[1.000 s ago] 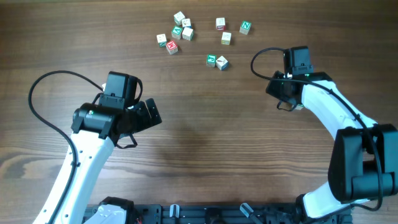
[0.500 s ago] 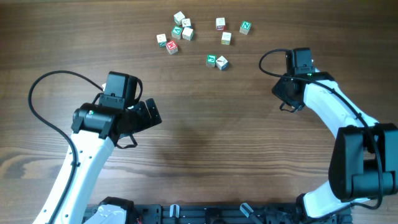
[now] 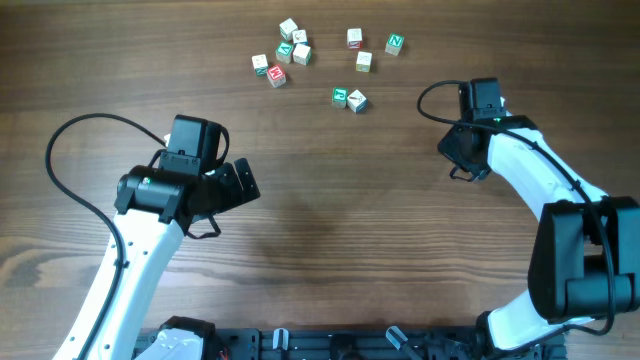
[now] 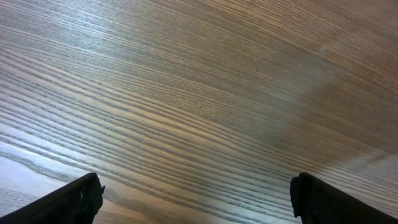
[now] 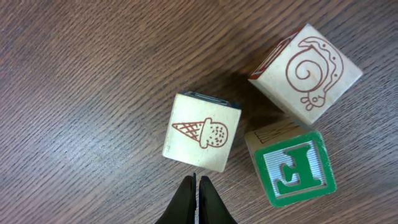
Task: Form a circle
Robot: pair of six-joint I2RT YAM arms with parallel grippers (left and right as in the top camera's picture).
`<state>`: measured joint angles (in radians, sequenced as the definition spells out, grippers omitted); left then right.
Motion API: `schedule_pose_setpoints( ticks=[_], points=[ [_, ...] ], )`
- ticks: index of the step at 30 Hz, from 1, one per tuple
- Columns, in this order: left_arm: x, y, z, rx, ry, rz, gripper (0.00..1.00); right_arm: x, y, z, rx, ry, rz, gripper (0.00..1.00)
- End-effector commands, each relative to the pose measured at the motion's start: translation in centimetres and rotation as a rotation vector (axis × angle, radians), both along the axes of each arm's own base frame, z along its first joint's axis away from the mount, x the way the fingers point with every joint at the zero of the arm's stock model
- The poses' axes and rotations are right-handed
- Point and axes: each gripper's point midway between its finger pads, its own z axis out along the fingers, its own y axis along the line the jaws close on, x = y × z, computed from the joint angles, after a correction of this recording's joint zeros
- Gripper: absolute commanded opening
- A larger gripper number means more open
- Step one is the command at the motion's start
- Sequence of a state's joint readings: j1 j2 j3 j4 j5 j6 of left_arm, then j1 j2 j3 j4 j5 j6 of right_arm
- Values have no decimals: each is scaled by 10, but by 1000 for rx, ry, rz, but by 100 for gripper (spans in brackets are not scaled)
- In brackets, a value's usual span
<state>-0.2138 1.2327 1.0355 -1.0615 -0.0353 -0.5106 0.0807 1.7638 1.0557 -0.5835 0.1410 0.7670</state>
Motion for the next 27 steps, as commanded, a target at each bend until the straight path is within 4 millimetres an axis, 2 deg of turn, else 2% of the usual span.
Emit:
schedule_pose_setpoints(
  ticks=[1,27],
  points=[
    [0,1,0,-3,0,2,100,5,-7,0,-28,-6,-34,5],
    [0,1,0,-3,0,2,100,4,-23,2,-56,-16,-131,4]
  ],
)
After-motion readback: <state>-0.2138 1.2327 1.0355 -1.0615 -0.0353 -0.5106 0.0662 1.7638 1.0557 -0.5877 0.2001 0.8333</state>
